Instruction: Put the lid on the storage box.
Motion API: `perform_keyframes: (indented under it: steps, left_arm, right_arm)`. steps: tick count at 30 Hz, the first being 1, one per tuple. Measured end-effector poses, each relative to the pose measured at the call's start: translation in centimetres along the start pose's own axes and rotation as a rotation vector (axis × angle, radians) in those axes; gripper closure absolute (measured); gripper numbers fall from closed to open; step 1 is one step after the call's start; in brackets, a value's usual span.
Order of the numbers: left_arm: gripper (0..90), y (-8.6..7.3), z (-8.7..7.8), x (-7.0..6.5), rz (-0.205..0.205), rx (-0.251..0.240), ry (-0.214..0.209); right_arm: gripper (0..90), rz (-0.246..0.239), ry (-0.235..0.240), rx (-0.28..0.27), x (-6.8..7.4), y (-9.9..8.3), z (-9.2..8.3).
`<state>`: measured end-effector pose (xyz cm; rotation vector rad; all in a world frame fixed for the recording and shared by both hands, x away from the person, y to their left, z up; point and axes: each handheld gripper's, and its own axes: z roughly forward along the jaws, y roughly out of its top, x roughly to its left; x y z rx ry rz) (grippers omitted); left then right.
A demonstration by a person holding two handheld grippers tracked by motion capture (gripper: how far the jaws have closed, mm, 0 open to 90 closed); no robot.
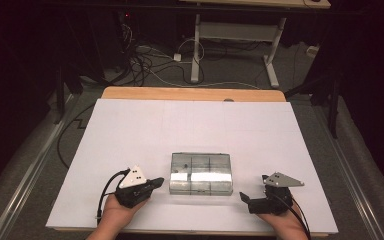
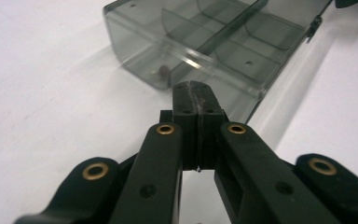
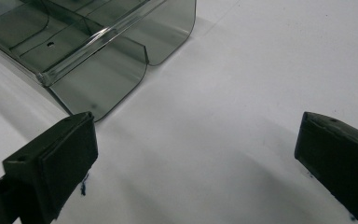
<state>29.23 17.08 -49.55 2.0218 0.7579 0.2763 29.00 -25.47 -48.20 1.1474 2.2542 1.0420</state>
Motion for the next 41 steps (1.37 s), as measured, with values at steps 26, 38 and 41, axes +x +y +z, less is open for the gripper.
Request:
perform_keyframes:
  steps: [26,38,41]
  left_arm:
    - [29.5,-2.0,-1.2,1.7,-0.035,0.08,0.103]
    - [0.0,-1.7,-0.8,2.1,-0.071,0.124,0.103]
    - [0.0,-1.7,-0.8,2.1,-0.072,0.123,0.104]
  right_arm:
    - [0.1,-0.03,-0.004,-0.043,0.4,0.0,-0.2]
    - [0.1,-0.034,-0.004,-0.047,0.4,-0.1,-0.2]
    - [0.1,-0.034,-0.004,-0.046,0.4,-0.1,-0.2]
